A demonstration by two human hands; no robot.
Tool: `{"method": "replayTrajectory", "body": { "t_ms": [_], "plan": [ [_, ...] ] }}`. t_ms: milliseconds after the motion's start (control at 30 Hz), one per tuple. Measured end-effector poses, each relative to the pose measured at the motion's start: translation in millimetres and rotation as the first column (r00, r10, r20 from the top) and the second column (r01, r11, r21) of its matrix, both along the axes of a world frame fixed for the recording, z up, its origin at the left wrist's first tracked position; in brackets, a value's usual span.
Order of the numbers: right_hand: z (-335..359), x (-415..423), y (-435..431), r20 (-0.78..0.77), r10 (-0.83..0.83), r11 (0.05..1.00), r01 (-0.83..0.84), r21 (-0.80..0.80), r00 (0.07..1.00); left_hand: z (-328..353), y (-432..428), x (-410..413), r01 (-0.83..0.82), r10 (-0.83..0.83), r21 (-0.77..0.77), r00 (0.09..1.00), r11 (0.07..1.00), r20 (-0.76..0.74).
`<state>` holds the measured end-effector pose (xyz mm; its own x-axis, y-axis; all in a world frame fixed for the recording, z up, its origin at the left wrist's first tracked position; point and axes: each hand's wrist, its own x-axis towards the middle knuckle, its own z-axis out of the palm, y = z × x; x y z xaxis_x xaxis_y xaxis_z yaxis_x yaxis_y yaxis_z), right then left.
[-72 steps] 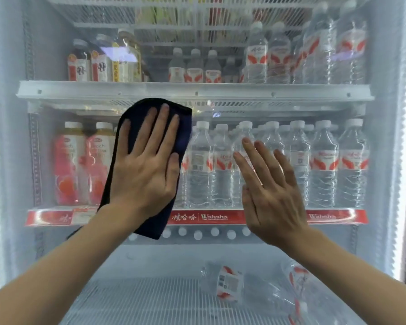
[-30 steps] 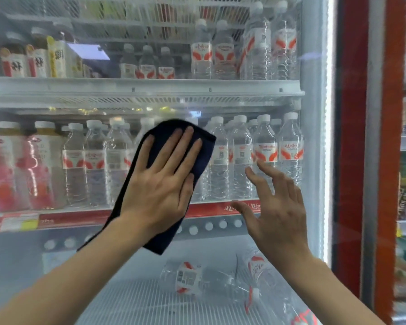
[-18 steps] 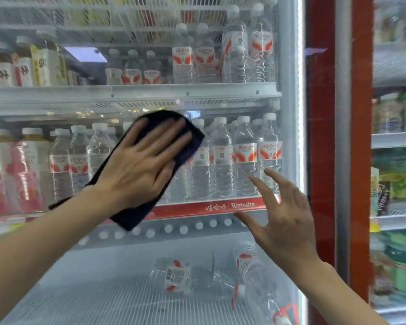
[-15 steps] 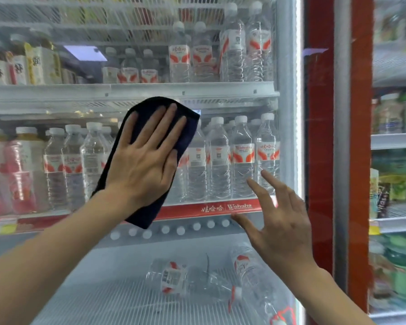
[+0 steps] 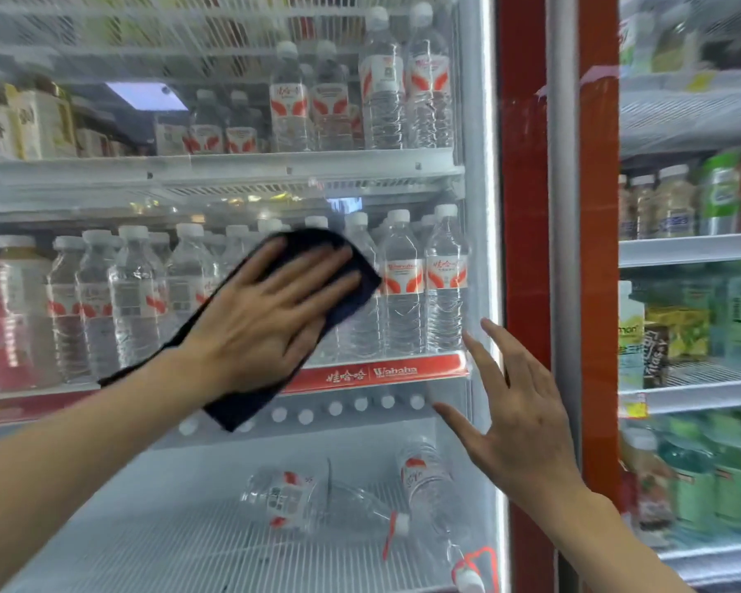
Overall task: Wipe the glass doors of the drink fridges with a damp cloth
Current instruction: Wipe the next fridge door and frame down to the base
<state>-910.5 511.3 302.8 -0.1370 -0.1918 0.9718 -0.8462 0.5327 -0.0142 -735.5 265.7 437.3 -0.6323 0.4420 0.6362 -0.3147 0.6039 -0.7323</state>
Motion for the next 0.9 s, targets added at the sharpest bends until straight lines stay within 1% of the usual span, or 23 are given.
{"method": "replayTrajectory", "body": {
  "t_ms": [33,100,133,200,267,400,467,533,567,600,667,700,767,900],
  "plan": [
    [-1.2,-2.3,0.7,0.003,0.000,1.000,0.000,0.011,1.000,11.4,8.9,-7.7,0.005,0.001,0.074,0.996,0.997,-0.088],
    [-1.8,-4.1,-0.3,0.003,0.000,1.000,0.000,0.011,1.000,12.5,26.5,-25.2,0.036,0.011,0.199,0.972,0.979,-0.233],
    [-2.0,-4.2,-1.5,0.004,0.000,1.000,0.000,0.007,1.000,3.6,32.9,-32.4,0.054,0.014,0.239,0.962,0.970,-0.273],
    [-3.2,-4.5,-2.9,0.010,-0.001,1.000,0.001,0.003,1.000,-23.0,41.3,-41.7,0.084,0.002,0.273,0.954,0.958,-0.298],
    [-3.5,-3.7,-3.6,0.025,0.001,1.000,-0.001,0.007,1.000,-51.2,45.5,-44.0,0.086,-0.019,0.250,0.966,0.964,-0.257],
    [-2.1,-5.5,2.9,-0.006,0.065,0.998,-0.066,-0.015,0.998,-90.4,46.2,-39.8,0.027,-0.023,0.117,0.999,0.993,-0.036],
    [-5.4,-10.9,10.4,-0.054,0.070,0.996,-0.073,-0.046,0.996,-81.4,39.8,-33.6,0.030,-0.032,0.020,0.996,0.999,0.083],
    [-11.1,-18.6,17.1,-0.059,0.040,0.998,-0.043,-0.051,0.997,-48.7,34.8,-31.2,0.028,-0.012,-0.090,0.986,0.996,0.167],
    [-13.7,-22.5,19.1,-0.044,0.028,0.998,-0.030,-0.050,0.999,-27.5,35.2,-33.8,0.029,-0.011,-0.110,0.988,0.994,0.156],
    [-15.9,-25.7,20.4,-0.027,0.020,0.998,-0.021,-0.051,0.999,-7.1,38.7,-38.9,0.032,-0.023,-0.089,0.994,0.995,0.105],
    [-18.7,-30.6,20.3,-0.012,0.014,0.998,-0.015,-0.057,1.000,20.0,53.0,-51.4,0.035,-0.033,0.041,0.998,0.999,-0.059],
    [-19.3,-32.1,19.5,-0.016,0.016,0.998,-0.017,-0.061,1.000,23.2,60.9,-59.3,0.041,-0.027,0.106,0.991,0.994,-0.132],
    [-19.7,-33.9,17.2,-0.033,0.030,0.997,-0.032,-0.075,0.999,11.9,72.6,-73.5,0.055,-0.012,0.192,0.975,0.980,-0.220],
    [-11.9,-34.2,20.5,-0.047,0.029,0.993,-0.034,-0.110,0.998,-22.4,84.0,-85.2,0.095,-0.022,0.265,0.964,0.960,-0.263]
  ]
}}
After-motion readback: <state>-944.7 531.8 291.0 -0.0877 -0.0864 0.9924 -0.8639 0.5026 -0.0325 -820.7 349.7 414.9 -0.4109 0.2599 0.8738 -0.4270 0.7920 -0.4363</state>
